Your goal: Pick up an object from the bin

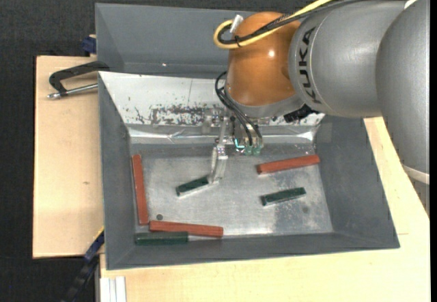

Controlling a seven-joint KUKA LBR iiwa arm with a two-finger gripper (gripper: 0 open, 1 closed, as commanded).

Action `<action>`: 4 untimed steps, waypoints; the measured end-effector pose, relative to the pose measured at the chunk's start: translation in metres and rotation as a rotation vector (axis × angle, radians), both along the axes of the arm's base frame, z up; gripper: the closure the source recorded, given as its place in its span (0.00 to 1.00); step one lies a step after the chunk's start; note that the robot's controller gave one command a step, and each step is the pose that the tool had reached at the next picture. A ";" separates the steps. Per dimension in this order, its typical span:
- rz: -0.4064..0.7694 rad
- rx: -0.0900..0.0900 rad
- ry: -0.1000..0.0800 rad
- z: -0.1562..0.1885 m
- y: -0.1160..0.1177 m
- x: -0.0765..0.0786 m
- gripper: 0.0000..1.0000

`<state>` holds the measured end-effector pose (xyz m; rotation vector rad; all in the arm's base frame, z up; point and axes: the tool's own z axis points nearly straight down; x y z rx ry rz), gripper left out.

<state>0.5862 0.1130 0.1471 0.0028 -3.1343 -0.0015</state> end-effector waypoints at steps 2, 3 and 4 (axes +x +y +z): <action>0.276 0.002 -0.007 -0.076 0.033 -0.037 1.00; 0.275 0.002 -0.007 -0.076 0.033 -0.036 1.00; 0.275 0.002 -0.014 0.067 0.032 -0.045 1.00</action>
Offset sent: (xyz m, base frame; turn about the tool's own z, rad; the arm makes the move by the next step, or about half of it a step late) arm -0.0370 0.0321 -0.0771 -0.2767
